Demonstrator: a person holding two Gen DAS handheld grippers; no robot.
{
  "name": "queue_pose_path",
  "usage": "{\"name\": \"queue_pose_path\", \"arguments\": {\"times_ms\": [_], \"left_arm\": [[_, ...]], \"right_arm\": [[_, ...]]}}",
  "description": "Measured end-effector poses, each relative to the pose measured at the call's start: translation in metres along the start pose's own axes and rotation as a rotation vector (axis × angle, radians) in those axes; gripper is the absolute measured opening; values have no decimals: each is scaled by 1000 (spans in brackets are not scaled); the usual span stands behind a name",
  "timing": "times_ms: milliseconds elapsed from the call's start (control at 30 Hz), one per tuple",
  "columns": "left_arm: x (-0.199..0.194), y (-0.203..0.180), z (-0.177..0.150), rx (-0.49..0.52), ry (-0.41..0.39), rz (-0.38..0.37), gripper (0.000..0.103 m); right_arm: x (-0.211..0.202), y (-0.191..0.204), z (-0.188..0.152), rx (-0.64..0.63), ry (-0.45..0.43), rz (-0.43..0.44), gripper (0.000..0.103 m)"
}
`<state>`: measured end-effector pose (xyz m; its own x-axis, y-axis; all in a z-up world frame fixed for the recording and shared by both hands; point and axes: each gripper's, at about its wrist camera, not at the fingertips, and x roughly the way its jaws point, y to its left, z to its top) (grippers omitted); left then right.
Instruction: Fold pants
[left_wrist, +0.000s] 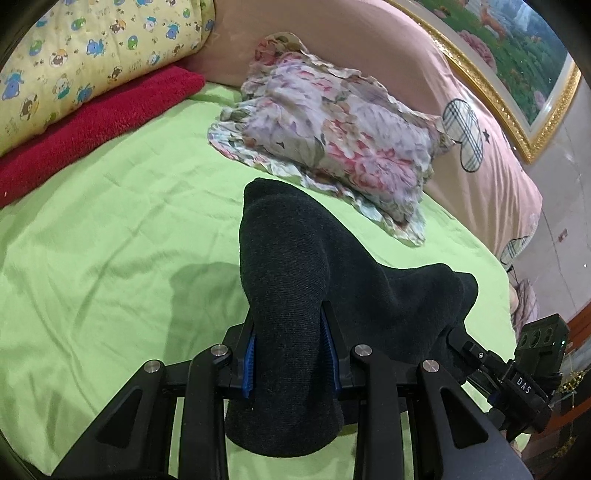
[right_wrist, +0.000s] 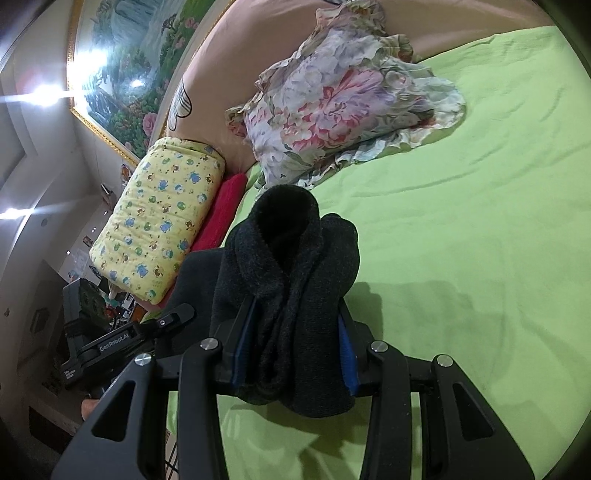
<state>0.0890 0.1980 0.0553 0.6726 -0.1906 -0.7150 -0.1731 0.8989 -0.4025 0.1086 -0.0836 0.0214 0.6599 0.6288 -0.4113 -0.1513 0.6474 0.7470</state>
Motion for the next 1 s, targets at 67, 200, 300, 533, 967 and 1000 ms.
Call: {"name": "queue_pose_path", "arguments": {"times_ms": [67, 200, 300, 533, 967, 1000], "left_arm": [[4, 2, 6, 1, -5, 14, 30], [15, 11, 17, -19, 1, 28, 30], [20, 16, 24, -27, -2, 38, 30], [38, 29, 25, -41, 24, 58, 30], [50, 63, 5, -37, 34, 107, 70], [51, 65, 4, -42, 35, 106, 72]], "right_arm": [[9, 2, 7, -6, 5, -2, 42], [28, 5, 18, -18, 23, -3, 42], [39, 4, 24, -21, 32, -1, 42], [63, 0, 34, -25, 57, -18, 43], [70, -32, 35, -84, 51, -187, 60], [71, -35, 35, -75, 53, -186, 61]]}}
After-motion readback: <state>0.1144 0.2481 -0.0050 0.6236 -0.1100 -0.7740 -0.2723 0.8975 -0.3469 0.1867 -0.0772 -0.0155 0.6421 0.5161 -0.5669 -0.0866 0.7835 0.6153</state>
